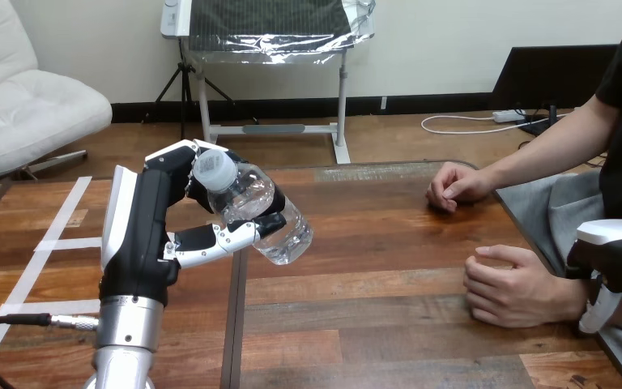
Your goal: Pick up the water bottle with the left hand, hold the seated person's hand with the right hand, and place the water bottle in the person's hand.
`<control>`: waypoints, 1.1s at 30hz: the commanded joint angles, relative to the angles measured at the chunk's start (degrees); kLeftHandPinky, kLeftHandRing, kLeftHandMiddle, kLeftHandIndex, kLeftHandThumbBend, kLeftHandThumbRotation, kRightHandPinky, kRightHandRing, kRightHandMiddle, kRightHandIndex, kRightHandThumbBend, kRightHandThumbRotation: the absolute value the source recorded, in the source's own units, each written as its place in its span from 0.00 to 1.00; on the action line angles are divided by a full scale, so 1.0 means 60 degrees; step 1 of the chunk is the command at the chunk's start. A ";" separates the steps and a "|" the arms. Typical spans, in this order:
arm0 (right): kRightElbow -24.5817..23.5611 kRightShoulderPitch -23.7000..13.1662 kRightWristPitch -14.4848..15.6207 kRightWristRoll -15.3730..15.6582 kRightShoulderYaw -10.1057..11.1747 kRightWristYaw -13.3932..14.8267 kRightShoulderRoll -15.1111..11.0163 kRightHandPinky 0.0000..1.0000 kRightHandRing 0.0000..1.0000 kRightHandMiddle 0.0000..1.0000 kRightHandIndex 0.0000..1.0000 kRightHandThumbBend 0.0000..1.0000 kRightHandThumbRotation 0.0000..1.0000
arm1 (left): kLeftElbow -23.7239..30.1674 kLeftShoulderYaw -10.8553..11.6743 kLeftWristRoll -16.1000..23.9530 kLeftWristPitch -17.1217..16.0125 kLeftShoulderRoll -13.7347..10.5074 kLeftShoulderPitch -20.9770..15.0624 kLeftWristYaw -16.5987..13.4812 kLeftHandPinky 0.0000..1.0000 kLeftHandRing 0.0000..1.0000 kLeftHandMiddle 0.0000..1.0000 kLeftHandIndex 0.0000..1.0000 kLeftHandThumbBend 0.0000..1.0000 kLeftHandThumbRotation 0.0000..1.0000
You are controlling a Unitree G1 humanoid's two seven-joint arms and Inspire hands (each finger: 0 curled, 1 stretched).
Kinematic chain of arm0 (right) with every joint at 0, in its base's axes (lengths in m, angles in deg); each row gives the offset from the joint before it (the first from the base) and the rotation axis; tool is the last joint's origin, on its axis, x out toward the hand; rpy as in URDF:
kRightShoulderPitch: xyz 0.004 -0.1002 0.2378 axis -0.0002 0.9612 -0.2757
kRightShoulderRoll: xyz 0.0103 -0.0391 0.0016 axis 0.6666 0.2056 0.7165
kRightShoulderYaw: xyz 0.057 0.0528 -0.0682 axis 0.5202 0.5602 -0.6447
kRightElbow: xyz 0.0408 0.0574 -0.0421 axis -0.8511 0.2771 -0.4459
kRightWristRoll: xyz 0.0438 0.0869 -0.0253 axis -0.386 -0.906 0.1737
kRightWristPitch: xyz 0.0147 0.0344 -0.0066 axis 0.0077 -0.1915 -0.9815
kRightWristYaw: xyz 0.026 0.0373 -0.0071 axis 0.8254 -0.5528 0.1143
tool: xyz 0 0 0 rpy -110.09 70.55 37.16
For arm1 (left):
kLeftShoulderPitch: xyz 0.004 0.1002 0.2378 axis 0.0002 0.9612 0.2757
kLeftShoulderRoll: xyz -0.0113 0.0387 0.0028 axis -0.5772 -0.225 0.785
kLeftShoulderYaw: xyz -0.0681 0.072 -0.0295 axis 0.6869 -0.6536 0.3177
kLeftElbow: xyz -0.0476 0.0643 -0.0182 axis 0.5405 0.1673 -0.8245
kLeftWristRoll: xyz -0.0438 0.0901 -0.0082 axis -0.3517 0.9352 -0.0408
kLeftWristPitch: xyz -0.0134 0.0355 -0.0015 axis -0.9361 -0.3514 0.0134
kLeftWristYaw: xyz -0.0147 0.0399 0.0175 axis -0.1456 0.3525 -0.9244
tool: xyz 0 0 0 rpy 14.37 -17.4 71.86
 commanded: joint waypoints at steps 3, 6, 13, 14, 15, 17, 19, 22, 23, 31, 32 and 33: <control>0.0247 0.0442 -0.0268 -0.0384 -0.0129 0.0282 0.0800 0.55 0.65 0.73 0.60 0.64 0.00 | 0.0316 0.0168 -0.0046 -0.0396 0.0026 -0.0529 -0.0107 0.39 0.40 0.44 0.49 0.64 0.00; 0.0229 0.0488 -0.0311 -0.0480 -0.0088 0.0415 0.0798 0.54 0.63 0.71 0.58 0.65 0.00 | 0.0301 0.0172 -0.0041 -0.0406 0.0020 -0.0540 -0.0111 0.39 0.40 0.44 0.49 0.64 0.00; 0.0312 0.0442 -0.0328 -0.0616 -0.0133 0.0410 0.0802 0.52 0.63 0.69 0.55 0.63 0.00 | 0.0265 0.0173 -0.0020 -0.0422 0.0003 -0.0564 -0.0114 0.39 0.40 0.44 0.49 0.64 0.00; 0.0324 0.0438 -0.0335 -0.0625 -0.0141 0.0421 0.0802 0.53 0.63 0.69 0.54 0.63 0.00 | 0.0262 0.0173 -0.0026 -0.0422 0.0002 -0.0566 -0.0108 0.39 0.40 0.44 0.49 0.64 0.00; 0.0352 0.0428 -0.0371 -0.0601 -0.0177 0.0459 0.0799 0.53 0.63 0.70 0.54 0.63 0.00 | 0.0256 0.0172 -0.0040 -0.0425 0.0004 -0.0571 -0.0099 0.39 0.40 0.44 0.49 0.64 0.00; 0.0388 0.0414 -0.0414 -0.0576 -0.0227 0.0506 0.0792 0.52 0.63 0.69 0.54 0.64 0.00 | 0.0250 0.0172 -0.0055 -0.0429 0.0007 -0.0575 -0.0092 0.39 0.40 0.44 0.49 0.64 0.00; 0.0426 0.0408 -0.0475 -0.0556 -0.0261 0.0565 0.0787 0.52 0.62 0.69 0.54 0.64 0.00 | 0.0252 0.0171 -0.0060 -0.0419 0.0014 -0.0578 -0.0092 0.39 0.40 0.44 0.49 0.64 0.00; 0.0465 0.0397 -0.0539 -0.0486 -0.0326 0.0660 0.0787 0.51 0.62 0.68 0.54 0.64 0.00 | 0.0257 0.0178 -0.0061 -0.0395 0.0011 -0.0586 -0.0090 0.39 0.40 0.44 0.49 0.64 0.00; 0.0476 0.0394 -0.0555 -0.0468 -0.0341 0.0684 0.0786 0.51 0.61 0.68 0.55 0.64 0.00 | 0.0260 0.0178 -0.0060 -0.0389 0.0011 -0.0586 -0.0090 0.39 0.40 0.44 0.49 0.64 0.00; 0.0507 0.0383 -0.0625 -0.0297 -0.0518 0.0807 0.0778 0.50 0.60 0.67 0.57 0.65 0.00 | 0.0265 0.0187 0.0016 -0.0340 0.0001 -0.0594 -0.0132 0.38 0.40 0.44 0.49 0.64 0.00; 0.0510 0.0382 -0.0620 -0.0289 -0.0527 0.0811 0.0780 0.50 0.60 0.67 0.58 0.65 0.00 | 0.0266 0.0187 0.0024 -0.0337 0.0001 -0.0594 -0.0136 0.38 0.40 0.44 0.49 0.64 0.00; 0.0495 0.0396 -0.0602 -0.0284 -0.0528 0.0834 0.0787 0.50 0.60 0.67 0.58 0.65 0.00 | 0.0267 0.0188 0.0027 -0.0335 0.0002 -0.0595 -0.0139 0.38 0.40 0.44 0.49 0.64 0.00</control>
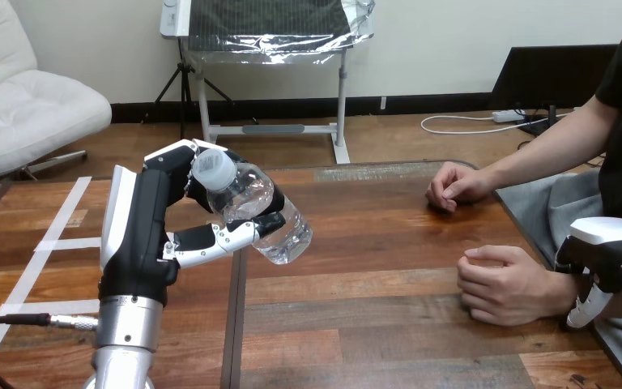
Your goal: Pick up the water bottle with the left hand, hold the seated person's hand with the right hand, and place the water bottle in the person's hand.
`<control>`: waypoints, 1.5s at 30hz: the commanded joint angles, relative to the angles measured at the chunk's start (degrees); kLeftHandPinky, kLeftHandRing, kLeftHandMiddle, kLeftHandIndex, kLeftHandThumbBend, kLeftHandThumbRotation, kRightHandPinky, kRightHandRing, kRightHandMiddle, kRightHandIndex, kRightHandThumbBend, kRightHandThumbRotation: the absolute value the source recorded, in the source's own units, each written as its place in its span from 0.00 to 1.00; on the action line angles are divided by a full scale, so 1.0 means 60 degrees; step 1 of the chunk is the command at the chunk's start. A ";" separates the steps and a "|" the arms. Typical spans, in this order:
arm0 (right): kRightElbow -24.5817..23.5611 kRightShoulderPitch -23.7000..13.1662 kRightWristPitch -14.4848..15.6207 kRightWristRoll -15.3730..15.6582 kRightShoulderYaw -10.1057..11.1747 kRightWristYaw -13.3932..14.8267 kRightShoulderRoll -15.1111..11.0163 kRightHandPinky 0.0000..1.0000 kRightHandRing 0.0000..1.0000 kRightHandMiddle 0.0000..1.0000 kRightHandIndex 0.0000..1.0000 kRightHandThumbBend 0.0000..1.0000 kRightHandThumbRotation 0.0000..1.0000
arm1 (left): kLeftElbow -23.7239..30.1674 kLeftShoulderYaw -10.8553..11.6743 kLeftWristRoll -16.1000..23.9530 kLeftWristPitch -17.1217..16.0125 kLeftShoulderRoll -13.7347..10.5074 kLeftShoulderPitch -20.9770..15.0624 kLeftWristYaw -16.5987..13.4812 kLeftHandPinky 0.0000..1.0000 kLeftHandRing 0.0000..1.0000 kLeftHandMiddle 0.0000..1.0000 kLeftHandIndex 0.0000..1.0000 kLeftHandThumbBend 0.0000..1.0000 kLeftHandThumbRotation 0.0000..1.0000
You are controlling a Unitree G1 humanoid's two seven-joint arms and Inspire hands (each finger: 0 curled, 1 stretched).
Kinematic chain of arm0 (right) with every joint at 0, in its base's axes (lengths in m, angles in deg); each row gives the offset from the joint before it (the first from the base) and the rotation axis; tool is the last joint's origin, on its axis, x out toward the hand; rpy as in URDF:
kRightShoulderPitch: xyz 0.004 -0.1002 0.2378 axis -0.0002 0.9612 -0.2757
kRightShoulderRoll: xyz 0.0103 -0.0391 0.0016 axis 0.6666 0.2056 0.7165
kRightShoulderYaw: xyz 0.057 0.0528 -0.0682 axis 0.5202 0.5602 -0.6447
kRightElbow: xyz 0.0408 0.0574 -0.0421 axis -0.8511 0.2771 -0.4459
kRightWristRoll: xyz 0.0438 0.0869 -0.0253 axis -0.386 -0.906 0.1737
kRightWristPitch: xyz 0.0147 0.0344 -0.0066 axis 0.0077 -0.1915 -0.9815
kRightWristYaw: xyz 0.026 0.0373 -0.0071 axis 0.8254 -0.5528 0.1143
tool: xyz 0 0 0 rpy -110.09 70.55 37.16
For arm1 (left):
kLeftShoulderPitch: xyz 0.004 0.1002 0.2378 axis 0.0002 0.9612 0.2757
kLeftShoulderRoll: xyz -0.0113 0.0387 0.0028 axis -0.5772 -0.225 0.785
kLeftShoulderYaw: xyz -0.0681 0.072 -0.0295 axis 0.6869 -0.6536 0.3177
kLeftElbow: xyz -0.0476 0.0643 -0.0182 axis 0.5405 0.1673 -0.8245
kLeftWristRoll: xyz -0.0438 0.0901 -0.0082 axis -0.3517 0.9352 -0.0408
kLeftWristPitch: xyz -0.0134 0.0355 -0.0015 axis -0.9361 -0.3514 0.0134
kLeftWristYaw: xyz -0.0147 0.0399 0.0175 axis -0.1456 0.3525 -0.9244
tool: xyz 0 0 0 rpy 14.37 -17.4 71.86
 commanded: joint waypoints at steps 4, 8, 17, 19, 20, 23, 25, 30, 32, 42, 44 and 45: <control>0.0112 0.0383 -0.0162 0.0114 -0.0459 0.0034 0.0714 0.49 0.59 0.66 0.58 0.65 0.00 | 0.0269 0.0182 -0.0005 -0.0327 0.0000 -0.0593 -0.0119 0.38 0.39 0.44 0.49 0.64 0.00; 0.0070 0.0390 -0.0125 0.0189 -0.0527 0.0055 0.0711 0.50 0.60 0.67 0.58 0.65 0.00 | 0.0264 0.0185 -0.0008 -0.0332 -0.0014 -0.0594 -0.0106 0.38 0.39 0.44 0.49 0.64 0.00; 0.0094 0.0398 -0.0160 0.0355 -0.0640 0.0200 0.0707 0.55 0.63 0.69 0.58 0.65 0.00 | 0.0237 0.0193 0.0011 -0.0384 -0.0054 -0.0587 -0.0096 0.39 0.40 0.44 0.49 0.64 0.00; 0.0120 0.0404 -0.0191 0.0335 -0.0633 0.0236 0.0708 0.57 0.64 0.69 0.57 0.65 0.00 | 0.0242 0.0198 0.0025 -0.0393 -0.0065 -0.0580 -0.0103 0.39 0.40 0.44 0.49 0.64 0.00; 0.0129 0.0406 -0.0200 0.0327 -0.0632 0.0246 0.0709 0.57 0.64 0.69 0.57 0.65 0.00 | 0.0244 0.0199 0.0029 -0.0395 -0.0067 -0.0578 -0.0105 0.39 0.40 0.44 0.49 0.64 0.00; 0.0151 0.0424 -0.0251 0.0249 -0.0592 0.0264 0.0706 0.57 0.64 0.69 0.56 0.65 0.00 | 0.0262 0.0202 -0.0004 -0.0377 -0.0063 -0.0569 -0.0089 0.39 0.40 0.44 0.49 0.64 0.00; 0.0124 0.0447 -0.0236 0.0282 -0.0607 0.0329 0.0703 0.56 0.64 0.69 0.56 0.65 0.00 | 0.0264 0.0206 -0.0044 -0.0372 -0.0059 -0.0566 -0.0071 0.39 0.40 0.44 0.49 0.64 0.00; 0.0132 0.0471 -0.0225 0.0342 -0.0643 0.0444 0.0713 0.56 0.64 0.69 0.55 0.66 0.00 | 0.0274 0.0209 -0.0076 -0.0395 -0.0060 -0.0568 -0.0056 0.39 0.40 0.44 0.49 0.64 0.00; 0.0155 0.0469 -0.0229 0.0346 -0.0656 0.0453 0.0720 0.56 0.64 0.69 0.54 0.65 0.00 | 0.0293 0.0209 -0.0085 -0.0397 -0.0059 -0.0561 -0.0050 0.39 0.40 0.44 0.49 0.64 0.00; 0.0321 0.0332 0.0030 0.0580 -0.0924 0.0238 0.0824 0.62 0.71 0.74 0.60 0.66 0.00 | 0.0348 0.0207 -0.0041 -0.0390 -0.0098 -0.0536 -0.0032 0.39 0.40 0.44 0.49 0.63 0.00; 0.0335 0.0327 0.0054 0.0598 -0.0942 0.0244 0.0837 0.63 0.73 0.76 0.62 0.67 0.00 | 0.0358 0.0207 -0.0053 -0.0388 -0.0096 -0.0528 -0.0025 0.39 0.40 0.44 0.49 0.63 0.00; 0.0348 0.0339 0.0025 0.0566 -0.0917 0.0279 0.0844 0.64 0.74 0.77 0.62 0.67 0.00 | 0.0368 0.0205 -0.0050 -0.0370 -0.0091 -0.0526 -0.0026 0.39 0.40 0.44 0.49 0.63 0.00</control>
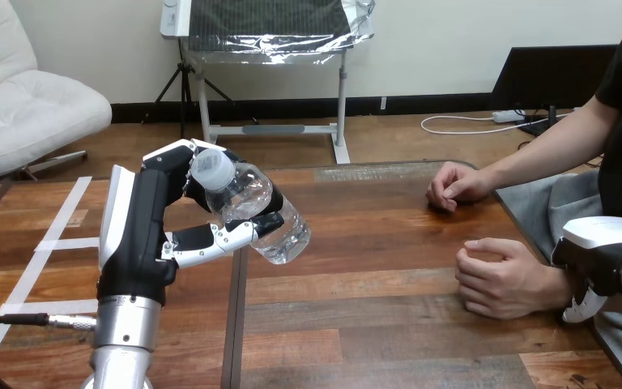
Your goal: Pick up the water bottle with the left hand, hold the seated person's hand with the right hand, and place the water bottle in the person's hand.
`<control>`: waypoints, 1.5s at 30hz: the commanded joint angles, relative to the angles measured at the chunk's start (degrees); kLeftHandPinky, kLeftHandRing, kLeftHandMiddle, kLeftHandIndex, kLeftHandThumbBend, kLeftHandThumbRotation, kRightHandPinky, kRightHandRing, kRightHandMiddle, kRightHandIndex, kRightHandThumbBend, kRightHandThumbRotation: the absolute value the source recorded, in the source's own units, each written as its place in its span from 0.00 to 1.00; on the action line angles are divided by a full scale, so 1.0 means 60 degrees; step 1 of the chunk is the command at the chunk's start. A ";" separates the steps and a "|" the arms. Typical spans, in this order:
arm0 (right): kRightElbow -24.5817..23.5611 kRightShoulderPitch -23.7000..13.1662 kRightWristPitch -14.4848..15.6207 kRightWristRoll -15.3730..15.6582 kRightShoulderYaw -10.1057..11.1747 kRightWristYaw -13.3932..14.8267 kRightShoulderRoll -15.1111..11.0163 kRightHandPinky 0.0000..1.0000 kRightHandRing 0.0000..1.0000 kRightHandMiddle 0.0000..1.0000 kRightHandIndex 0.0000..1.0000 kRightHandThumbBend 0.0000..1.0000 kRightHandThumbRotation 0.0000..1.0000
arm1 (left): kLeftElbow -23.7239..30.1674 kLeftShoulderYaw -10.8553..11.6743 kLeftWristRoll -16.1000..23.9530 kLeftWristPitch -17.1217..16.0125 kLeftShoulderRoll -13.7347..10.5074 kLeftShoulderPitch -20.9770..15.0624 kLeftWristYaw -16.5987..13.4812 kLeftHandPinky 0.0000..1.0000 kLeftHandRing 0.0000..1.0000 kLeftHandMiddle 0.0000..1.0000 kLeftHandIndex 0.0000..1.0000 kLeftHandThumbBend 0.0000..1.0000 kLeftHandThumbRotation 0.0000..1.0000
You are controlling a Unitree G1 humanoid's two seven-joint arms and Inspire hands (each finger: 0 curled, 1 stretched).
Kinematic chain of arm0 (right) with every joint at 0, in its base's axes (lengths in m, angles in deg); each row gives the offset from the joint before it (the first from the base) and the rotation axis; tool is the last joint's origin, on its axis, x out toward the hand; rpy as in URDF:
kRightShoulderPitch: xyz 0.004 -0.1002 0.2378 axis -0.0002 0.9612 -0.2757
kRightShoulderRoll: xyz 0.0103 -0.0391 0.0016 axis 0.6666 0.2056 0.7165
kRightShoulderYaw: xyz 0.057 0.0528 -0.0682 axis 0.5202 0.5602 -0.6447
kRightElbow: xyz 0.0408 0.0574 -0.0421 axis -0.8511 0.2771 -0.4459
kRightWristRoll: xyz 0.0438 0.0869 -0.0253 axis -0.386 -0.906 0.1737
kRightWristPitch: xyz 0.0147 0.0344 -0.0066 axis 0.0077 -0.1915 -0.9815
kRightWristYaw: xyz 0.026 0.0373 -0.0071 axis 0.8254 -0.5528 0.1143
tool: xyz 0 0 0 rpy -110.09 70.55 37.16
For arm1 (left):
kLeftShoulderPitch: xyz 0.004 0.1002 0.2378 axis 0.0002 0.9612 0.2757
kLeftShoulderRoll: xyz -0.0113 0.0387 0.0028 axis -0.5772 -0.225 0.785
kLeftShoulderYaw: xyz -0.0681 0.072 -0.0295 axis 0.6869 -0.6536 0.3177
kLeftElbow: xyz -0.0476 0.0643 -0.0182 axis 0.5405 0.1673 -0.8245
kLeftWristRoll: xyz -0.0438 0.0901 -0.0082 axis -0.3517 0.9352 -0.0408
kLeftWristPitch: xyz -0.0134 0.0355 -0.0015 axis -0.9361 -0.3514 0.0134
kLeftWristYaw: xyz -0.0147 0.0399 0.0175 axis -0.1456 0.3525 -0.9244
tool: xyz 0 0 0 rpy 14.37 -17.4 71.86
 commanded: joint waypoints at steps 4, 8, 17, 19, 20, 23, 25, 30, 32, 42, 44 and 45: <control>0.0383 0.0350 -0.0106 0.0068 -0.0431 -0.0106 0.0815 0.66 0.76 0.79 0.66 0.69 0.00 | 0.0382 0.0169 -0.0021 -0.0351 -0.0046 -0.0521 -0.0046 0.39 0.40 0.44 0.49 0.64 0.00; 0.0325 0.0420 -0.0138 0.0024 -0.0370 0.0046 0.0825 0.67 0.76 0.80 0.69 0.70 0.00 | 0.0327 0.0168 0.0009 -0.0397 -0.0054 -0.0539 -0.0072 0.39 0.40 0.44 0.49 0.64 0.00; 0.0275 0.0488 0.0040 -0.0068 -0.0304 0.0026 0.0917 0.65 0.73 0.78 0.75 0.69 0.00 | 0.0350 0.0171 -0.0027 -0.0380 -0.0028 -0.0520 -0.0071 0.38 0.40 0.44 0.49 0.64 0.00; 0.0269 0.0494 0.0049 -0.0055 -0.0313 0.0041 0.0925 0.65 0.72 0.78 0.76 0.68 0.00 | 0.0364 0.0173 -0.0029 -0.0368 -0.0027 -0.0515 -0.0068 0.38 0.40 0.44 0.49 0.64 0.00; 0.0262 0.0497 0.0052 -0.0052 -0.0314 0.0043 0.0924 0.65 0.72 0.77 0.76 0.68 0.00 | 0.0371 0.0173 -0.0029 -0.0364 -0.0027 -0.0512 -0.0067 0.38 0.40 0.44 0.49 0.64 0.00; 0.0315 0.0493 0.0002 -0.0104 -0.0289 0.0062 0.0958 0.63 0.70 0.76 0.75 0.68 0.00 | 0.0415 0.0175 0.0005 -0.0295 -0.0019 -0.0503 -0.0084 0.38 0.40 0.44 0.49 0.64 0.00; 0.0336 0.0506 -0.0055 -0.0167 -0.0247 0.0081 0.0972 0.62 0.69 0.75 0.75 0.68 0.00 | 0.0436 0.0176 0.0020 -0.0278 -0.0015 -0.0496 -0.0093 0.39 0.40 0.44 0.49 0.64 0.00; 0.0344 0.0542 -0.0107 -0.0255 -0.0165 0.0092 0.1005 0.60 0.66 0.75 0.74 0.68 0.00 | 0.0439 0.0174 0.0002 -0.0320 -0.0010 -0.0495 -0.0090 0.39 0.40 0.44 0.49 0.64 0.00; 0.0422 0.0526 -0.0108 -0.0249 -0.0175 0.0126 0.1044 0.59 0.67 0.76 0.73 0.69 0.00 | 0.0445 0.0174 -0.0030 -0.0323 -0.0007 -0.0491 -0.0070 0.39 0.40 0.44 0.49 0.64 0.00; 0.0552 0.0501 -0.0196 -0.0188 -0.0282 0.0164 0.1098 0.59 0.69 0.77 0.72 0.70 0.00 | 0.0438 0.0180 0.0020 -0.0367 -0.0041 -0.0484 -0.0087 0.38 0.40 0.44 0.49 0.64 0.00; 0.0561 0.0503 -0.0223 -0.0201 -0.0286 0.0145 0.1103 0.59 0.69 0.76 0.72 0.70 0.00 | 0.0430 0.0182 0.0016 -0.0388 -0.0045 -0.0481 -0.0087 0.38 0.40 0.44 0.49 0.64 0.00; 0.0572 0.0501 -0.0228 -0.0213 -0.0283 0.0132 0.1110 0.58 0.68 0.75 0.71 0.69 0.00 | 0.0429 0.0183 0.0013 -0.0389 -0.0044 -0.0480 -0.0087 0.38 0.40 0.44 0.49 0.64 0.00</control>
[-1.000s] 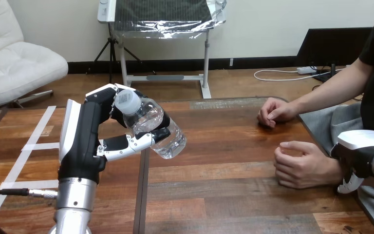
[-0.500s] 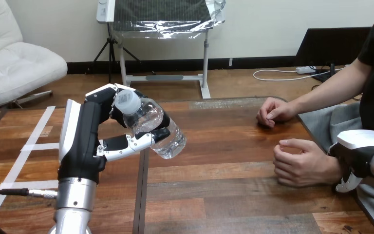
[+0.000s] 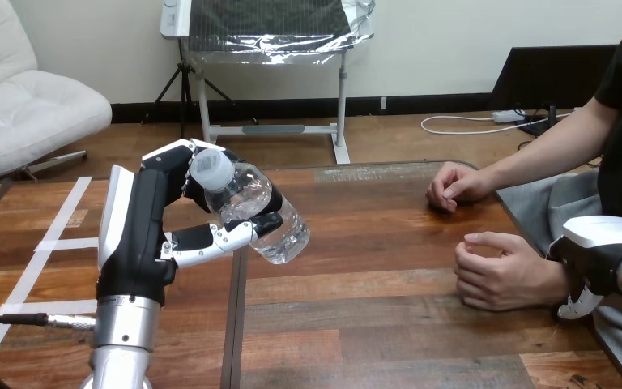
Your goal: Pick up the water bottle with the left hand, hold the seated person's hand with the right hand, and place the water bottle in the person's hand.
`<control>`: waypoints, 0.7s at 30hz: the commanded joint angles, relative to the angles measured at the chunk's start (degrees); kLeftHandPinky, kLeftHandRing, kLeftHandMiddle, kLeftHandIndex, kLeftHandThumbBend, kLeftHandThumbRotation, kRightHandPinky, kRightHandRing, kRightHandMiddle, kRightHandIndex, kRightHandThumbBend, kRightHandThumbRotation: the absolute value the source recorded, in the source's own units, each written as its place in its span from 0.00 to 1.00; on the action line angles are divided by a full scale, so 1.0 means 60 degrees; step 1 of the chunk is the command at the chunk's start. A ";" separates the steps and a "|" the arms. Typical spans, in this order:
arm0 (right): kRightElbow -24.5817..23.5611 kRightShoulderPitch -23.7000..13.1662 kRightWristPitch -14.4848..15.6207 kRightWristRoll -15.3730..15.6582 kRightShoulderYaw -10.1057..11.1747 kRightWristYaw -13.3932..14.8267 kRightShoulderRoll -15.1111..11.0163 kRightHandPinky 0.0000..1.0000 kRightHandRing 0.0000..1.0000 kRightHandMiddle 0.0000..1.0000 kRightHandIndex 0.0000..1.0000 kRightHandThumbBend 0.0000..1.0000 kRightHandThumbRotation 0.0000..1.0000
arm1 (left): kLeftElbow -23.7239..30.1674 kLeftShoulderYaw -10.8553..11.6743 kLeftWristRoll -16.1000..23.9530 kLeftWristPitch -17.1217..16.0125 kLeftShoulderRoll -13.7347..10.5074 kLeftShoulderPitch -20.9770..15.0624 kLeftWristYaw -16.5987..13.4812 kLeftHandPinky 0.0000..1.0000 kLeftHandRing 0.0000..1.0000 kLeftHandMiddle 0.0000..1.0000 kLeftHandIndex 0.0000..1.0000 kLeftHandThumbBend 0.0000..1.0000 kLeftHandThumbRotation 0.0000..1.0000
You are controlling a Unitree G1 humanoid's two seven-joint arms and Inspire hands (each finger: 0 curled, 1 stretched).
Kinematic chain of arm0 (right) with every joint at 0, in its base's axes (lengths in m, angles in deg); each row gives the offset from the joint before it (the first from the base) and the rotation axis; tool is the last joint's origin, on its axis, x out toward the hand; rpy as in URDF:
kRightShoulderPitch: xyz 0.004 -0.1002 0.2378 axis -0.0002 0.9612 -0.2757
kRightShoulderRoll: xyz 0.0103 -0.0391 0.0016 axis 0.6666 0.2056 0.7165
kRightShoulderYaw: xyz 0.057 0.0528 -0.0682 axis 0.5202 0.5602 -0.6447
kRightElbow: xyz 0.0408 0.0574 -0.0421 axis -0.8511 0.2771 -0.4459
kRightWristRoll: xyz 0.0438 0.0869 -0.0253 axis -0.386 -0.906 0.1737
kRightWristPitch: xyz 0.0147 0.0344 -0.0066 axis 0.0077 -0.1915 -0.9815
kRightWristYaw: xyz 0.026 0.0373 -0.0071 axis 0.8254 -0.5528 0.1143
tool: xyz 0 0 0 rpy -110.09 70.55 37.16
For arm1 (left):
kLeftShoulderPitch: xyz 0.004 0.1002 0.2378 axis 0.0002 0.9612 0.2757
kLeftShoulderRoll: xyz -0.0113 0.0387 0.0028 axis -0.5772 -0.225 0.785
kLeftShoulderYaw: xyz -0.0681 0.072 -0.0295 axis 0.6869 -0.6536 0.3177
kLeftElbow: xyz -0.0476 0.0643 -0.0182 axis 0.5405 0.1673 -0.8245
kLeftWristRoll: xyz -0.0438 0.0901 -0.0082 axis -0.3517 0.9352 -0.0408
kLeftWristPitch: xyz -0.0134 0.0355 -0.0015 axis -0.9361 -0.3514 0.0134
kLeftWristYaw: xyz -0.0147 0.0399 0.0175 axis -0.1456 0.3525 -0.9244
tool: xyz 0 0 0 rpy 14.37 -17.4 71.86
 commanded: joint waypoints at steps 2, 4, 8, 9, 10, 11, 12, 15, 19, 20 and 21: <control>0.0305 0.0482 -0.0313 -0.0139 -0.0380 -0.0322 0.0854 0.57 0.66 0.73 0.71 0.69 0.00 | 0.0429 0.0175 0.0000 -0.0388 -0.0028 -0.0474 -0.0088 0.38 0.40 0.44 0.49 0.64 0.00; 0.0316 0.0479 -0.0265 -0.0168 -0.0360 -0.0360 0.0883 0.54 0.62 0.70 0.70 0.69 0.00 | 0.0429 0.0178 0.0001 -0.0388 -0.0028 -0.0469 -0.0091 0.38 0.40 0.44 0.49 0.64 0.00; 0.0371 0.0512 -0.0334 -0.0218 -0.0317 -0.0213 0.0928 0.48 0.56 0.64 0.67 0.68 0.00 | 0.0474 0.0181 -0.0032 -0.0346 -0.0026 -0.0443 -0.0062 0.38 0.40 0.44 0.49 0.64 0.00; 0.0391 0.0514 -0.0355 -0.0221 -0.0313 -0.0176 0.0937 0.47 0.55 0.63 0.66 0.68 0.00 | 0.0487 0.0182 -0.0032 -0.0330 -0.0023 -0.0438 -0.0060 0.38 0.40 0.44 0.49 0.64 0.00; 0.0404 0.0517 -0.0369 -0.0225 -0.0310 -0.0151 0.0943 0.47 0.54 0.62 0.65 0.67 0.00 | 0.0496 0.0183 -0.0033 -0.0320 -0.0022 -0.0433 -0.0059 0.38 0.40 0.44 0.49 0.64 0.00; 0.0451 0.0512 -0.0423 -0.0220 -0.0314 -0.0079 0.0953 0.46 0.53 0.61 0.65 0.67 0.00 | 0.0515 0.0183 -0.0031 -0.0296 -0.0020 -0.0425 -0.0056 0.38 0.40 0.44 0.49 0.64 0.00; 0.0485 0.0507 -0.0459 -0.0215 -0.0319 -0.0032 0.0959 0.45 0.52 0.60 0.64 0.66 0.00 | 0.0526 0.0183 -0.0029 -0.0282 -0.0019 -0.0421 -0.0055 0.38 0.40 0.44 0.49 0.64 0.00; 0.0570 0.0497 -0.0577 -0.0165 -0.0348 0.0175 0.0967 0.43 0.51 0.59 0.63 0.66 0.00 | 0.0552 0.0183 -0.0046 -0.0258 -0.0026 -0.0406 -0.0028 0.38 0.40 0.44 0.49 0.64 0.00; 0.0615 0.0495 -0.0644 -0.0107 -0.0387 0.0391 0.0975 0.44 0.51 0.59 0.60 0.65 0.00 | 0.0575 0.0185 -0.0058 -0.0224 -0.0030 -0.0395 -0.0008 0.39 0.40 0.44 0.49 0.64 0.00; 0.0619 0.0498 -0.0662 -0.0101 -0.0389 0.0458 0.0973 0.44 0.52 0.59 0.60 0.65 0.00 | 0.0574 0.0185 -0.0051 -0.0220 -0.0029 -0.0400 -0.0013 0.39 0.40 0.44 0.49 0.64 0.00; 0.0628 0.0498 -0.0677 -0.0100 -0.0391 0.0503 0.0972 0.46 0.53 0.60 0.59 0.65 0.00 | 0.0572 0.0185 -0.0046 -0.0220 -0.0028 -0.0403 -0.0016 0.39 0.40 0.44 0.49 0.64 0.00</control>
